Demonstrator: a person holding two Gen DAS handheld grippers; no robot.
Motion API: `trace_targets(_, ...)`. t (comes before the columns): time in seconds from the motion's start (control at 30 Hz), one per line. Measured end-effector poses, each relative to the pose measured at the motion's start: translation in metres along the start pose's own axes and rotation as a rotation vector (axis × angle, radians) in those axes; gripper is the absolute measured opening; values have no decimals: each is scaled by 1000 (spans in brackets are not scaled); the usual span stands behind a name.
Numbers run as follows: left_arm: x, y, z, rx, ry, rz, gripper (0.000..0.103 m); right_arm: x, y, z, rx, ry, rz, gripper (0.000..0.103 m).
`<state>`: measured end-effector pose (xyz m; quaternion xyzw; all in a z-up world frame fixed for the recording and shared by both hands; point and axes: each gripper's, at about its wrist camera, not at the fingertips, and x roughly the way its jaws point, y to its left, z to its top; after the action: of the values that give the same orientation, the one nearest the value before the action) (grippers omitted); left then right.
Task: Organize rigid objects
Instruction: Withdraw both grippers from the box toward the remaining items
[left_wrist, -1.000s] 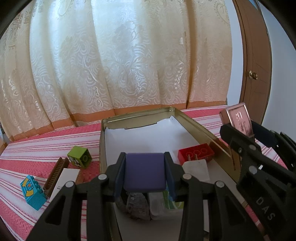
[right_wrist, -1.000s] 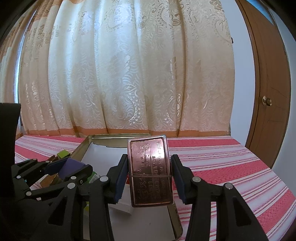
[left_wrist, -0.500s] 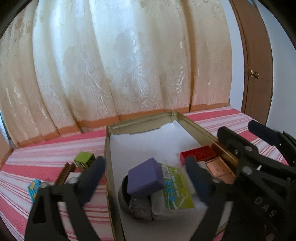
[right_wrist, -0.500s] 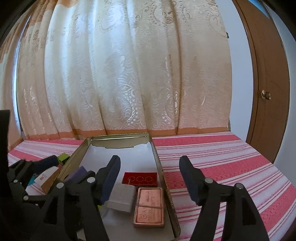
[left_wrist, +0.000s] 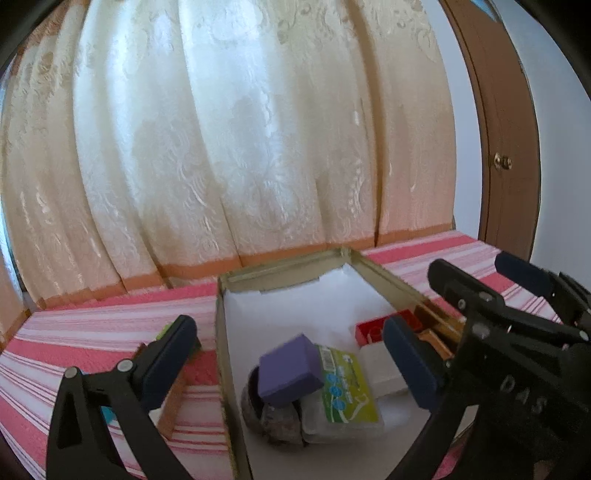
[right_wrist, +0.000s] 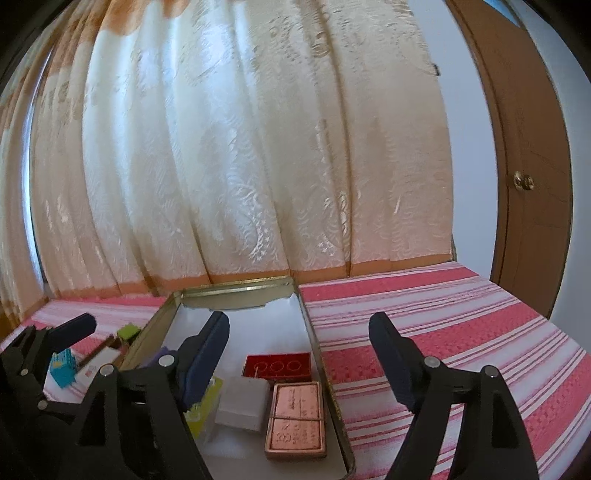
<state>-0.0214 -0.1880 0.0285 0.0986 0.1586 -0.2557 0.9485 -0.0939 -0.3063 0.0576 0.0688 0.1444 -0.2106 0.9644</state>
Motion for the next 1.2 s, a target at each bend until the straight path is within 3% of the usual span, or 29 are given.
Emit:
trace_targets(0.13,-3,9,4,-21,-26,15,103,-4,-8,2,43,-33,-19,80)
trace_targets(0.47,8,47,0,-145,31,50,103,-10,1,4,1,-73,-10,80)
trace_targets(0.7,4,77,-8,-122,26,124,103,-10,1,3,-4,-64,-53,80)
trace_targets(0.83,5,101,-12,-144,45,165,103,-11,8,0,34,-40,-40,80)
trace_targets(0.97,6,115,-18,-113,45,208,102,-13,25,-3,-7,-30,-31,80)
trace_targets(1.2,3,128,-20,-121,48,206,102,-21,51,-7,-28,-61,-19,80)
